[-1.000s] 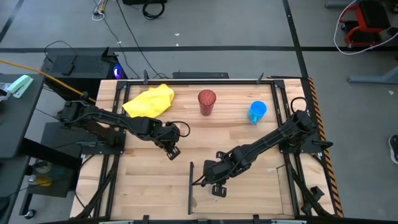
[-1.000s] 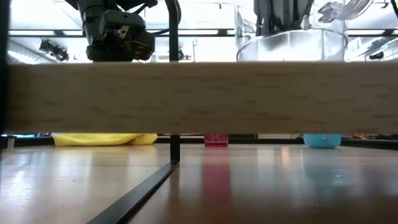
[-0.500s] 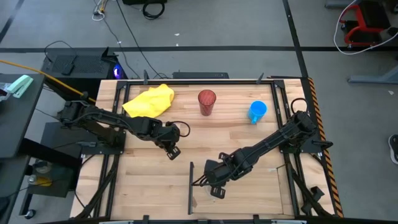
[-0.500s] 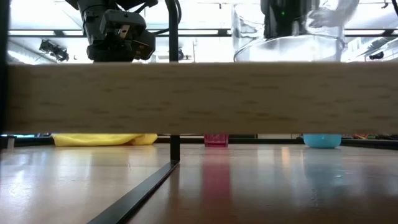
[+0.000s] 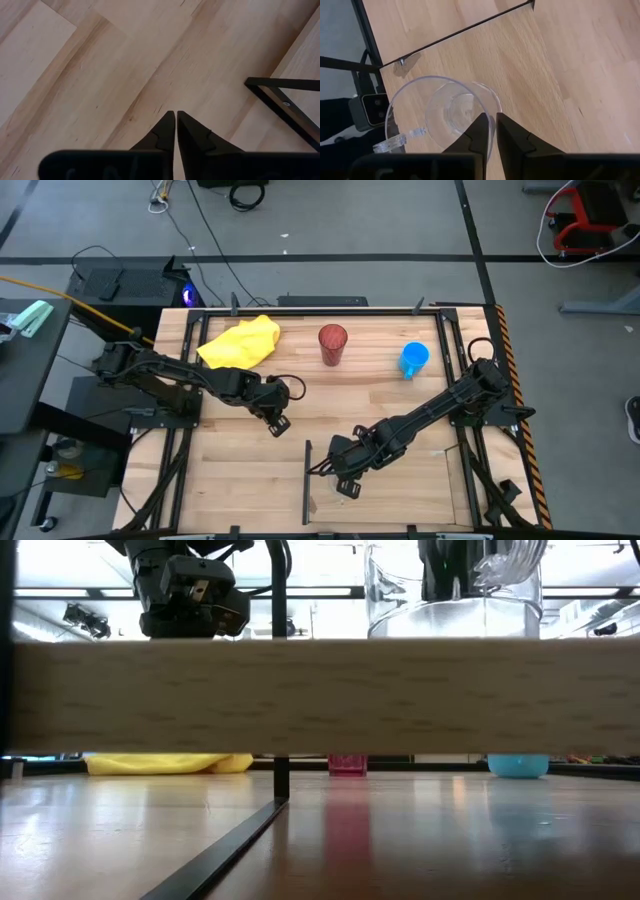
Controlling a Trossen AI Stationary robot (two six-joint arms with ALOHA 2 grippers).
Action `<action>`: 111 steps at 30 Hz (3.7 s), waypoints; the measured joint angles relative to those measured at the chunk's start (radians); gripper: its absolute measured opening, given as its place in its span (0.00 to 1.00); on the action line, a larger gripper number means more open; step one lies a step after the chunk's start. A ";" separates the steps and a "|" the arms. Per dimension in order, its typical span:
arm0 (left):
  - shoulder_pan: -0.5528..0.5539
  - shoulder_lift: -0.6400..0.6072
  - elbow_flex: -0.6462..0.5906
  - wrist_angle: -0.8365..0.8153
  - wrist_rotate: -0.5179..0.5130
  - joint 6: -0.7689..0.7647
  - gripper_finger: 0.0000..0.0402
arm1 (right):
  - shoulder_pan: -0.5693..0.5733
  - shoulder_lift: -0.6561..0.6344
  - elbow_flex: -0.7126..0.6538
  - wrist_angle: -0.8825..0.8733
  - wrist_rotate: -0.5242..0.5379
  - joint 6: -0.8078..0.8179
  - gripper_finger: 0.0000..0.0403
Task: Stack small to large cups/mugs on shelf
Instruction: Put the transparent mug on the shelf, then put the blue mug on the shelf
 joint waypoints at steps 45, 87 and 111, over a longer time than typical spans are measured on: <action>-0.002 0.000 0.000 0.019 0.000 0.000 0.10 | -0.009 -0.134 0.000 -0.202 0.049 0.000 0.29; 0.081 0.000 0.000 0.071 -0.028 0.085 0.08 | -0.919 -0.911 -0.080 -0.732 0.195 -0.215 0.29; 0.098 0.000 0.000 0.103 -0.004 0.132 0.08 | -1.265 -0.904 -0.724 -0.328 -0.067 -0.284 0.29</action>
